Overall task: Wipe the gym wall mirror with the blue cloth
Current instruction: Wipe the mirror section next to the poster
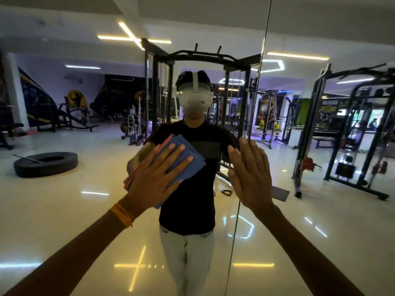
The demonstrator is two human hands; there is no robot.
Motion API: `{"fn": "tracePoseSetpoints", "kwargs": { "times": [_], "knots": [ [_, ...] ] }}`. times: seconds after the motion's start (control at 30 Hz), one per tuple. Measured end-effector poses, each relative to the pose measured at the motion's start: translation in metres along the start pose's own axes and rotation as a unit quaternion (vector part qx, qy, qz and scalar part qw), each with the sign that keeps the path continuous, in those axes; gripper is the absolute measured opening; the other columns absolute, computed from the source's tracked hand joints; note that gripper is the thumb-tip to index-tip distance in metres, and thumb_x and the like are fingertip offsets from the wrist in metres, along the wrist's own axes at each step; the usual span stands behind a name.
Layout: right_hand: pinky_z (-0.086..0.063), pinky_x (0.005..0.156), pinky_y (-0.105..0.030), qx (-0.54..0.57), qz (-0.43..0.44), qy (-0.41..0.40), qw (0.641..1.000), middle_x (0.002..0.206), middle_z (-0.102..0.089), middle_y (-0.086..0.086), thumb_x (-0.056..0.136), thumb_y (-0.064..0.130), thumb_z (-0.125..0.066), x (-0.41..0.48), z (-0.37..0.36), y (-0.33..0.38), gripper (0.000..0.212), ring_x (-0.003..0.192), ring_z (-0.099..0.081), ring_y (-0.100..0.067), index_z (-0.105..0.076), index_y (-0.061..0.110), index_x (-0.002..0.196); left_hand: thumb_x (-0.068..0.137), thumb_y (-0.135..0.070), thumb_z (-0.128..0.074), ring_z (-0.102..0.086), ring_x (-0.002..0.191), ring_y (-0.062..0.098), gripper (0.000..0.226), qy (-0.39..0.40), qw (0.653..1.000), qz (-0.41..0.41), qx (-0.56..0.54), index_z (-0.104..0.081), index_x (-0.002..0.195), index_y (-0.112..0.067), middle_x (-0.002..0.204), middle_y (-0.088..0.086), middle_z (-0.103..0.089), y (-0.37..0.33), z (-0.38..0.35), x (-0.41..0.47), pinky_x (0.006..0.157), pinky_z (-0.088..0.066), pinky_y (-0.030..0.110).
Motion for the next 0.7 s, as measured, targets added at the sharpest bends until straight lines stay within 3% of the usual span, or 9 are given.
{"fn": "tracePoseSetpoints", "kwargs": {
  "times": [0.17,0.23,0.33,0.47,0.53,0.63,0.7],
  "knots": [
    [-0.019,0.125,-0.055,0.025,-0.072,-0.016,0.997,0.165,-0.029,-0.017,0.108,0.034,-0.037,-0.018,-0.004,0.003,0.052,0.155,-0.022,-0.037,-0.035,0.016,0.157,0.109,-0.046,-0.035,0.0,0.159,0.028,0.062,-0.072,0.98,0.179,-0.048,-0.021,0.163,-0.018,0.171,0.01,-0.011,0.007,0.003,0.056,0.128,-0.007,0.057],
    [-0.017,0.126,-0.054,0.017,-0.063,0.005,0.998,0.165,-0.029,-0.018,0.106,0.032,-0.042,-0.038,-0.007,0.004,0.056,0.155,-0.021,-0.037,-0.031,0.017,0.158,0.11,-0.049,-0.03,0.001,0.159,0.031,0.062,-0.059,0.986,0.149,-0.037,-0.019,0.163,-0.02,0.172,0.008,-0.002,-0.025,-0.015,0.027,0.127,-0.009,0.056],
    [-0.017,0.126,-0.052,0.0,-0.03,0.017,0.999,0.163,-0.032,-0.019,0.105,0.031,-0.047,-0.062,-0.007,-0.006,0.055,0.154,-0.024,-0.037,-0.036,0.016,0.156,0.108,-0.045,-0.033,-0.003,0.159,0.032,0.066,0.019,1.0,0.022,-0.01,-0.012,0.165,-0.022,0.173,0.01,-0.001,-0.082,-0.043,-0.053,0.121,-0.021,0.059],
    [-0.014,0.127,-0.05,-0.017,0.006,0.008,1.0,0.16,-0.036,-0.021,0.11,0.035,-0.038,-0.075,-0.001,-0.026,0.048,0.152,-0.027,-0.039,-0.036,0.016,0.155,0.102,-0.043,-0.044,-0.005,0.159,0.031,0.074,0.054,0.997,-0.055,0.019,-0.011,0.166,-0.022,0.173,0.009,-0.001,-0.073,-0.039,-0.066,0.126,-0.013,0.053],
    [-0.015,0.126,-0.053,-0.013,0.002,0.002,1.0,0.161,-0.033,-0.02,0.109,0.034,-0.041,-0.078,-0.003,-0.028,0.051,0.152,-0.026,-0.04,-0.033,0.018,0.157,0.106,-0.044,-0.04,-0.003,0.16,0.029,0.068,0.024,1.0,-0.01,-0.005,-0.013,0.165,-0.023,0.173,0.007,-0.001,-0.052,-0.026,-0.028,0.127,-0.01,0.053],
    [-0.015,0.125,-0.059,0.0,-0.035,0.015,0.999,0.163,-0.027,-0.019,0.109,0.037,-0.041,-0.09,-0.012,-0.021,0.051,0.153,-0.022,-0.043,-0.034,0.019,0.157,0.108,-0.045,-0.039,0.006,0.159,0.024,0.064,-0.038,0.99,0.129,-0.049,-0.019,0.163,-0.019,0.17,0.005,-0.004,-0.045,-0.02,0.014,0.128,-0.006,0.052],
    [-0.018,0.122,-0.064,0.002,-0.033,0.03,0.999,0.166,-0.022,-0.017,0.108,0.039,-0.045,-0.105,-0.018,-0.015,0.052,0.153,-0.02,-0.043,-0.039,0.02,0.156,0.108,-0.045,-0.039,0.005,0.159,0.026,0.063,-0.028,0.991,0.126,-0.034,-0.019,0.162,-0.02,0.172,0.006,0.001,-0.074,-0.038,-0.012,0.128,-0.006,0.052]
  ]
}}
Point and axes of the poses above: each hand's wrist, its own x-axis towards the middle knuckle, its own z-axis out of the back of the hand, y = z × x, the point moved 1 cm from there along x, towards the middle knuckle
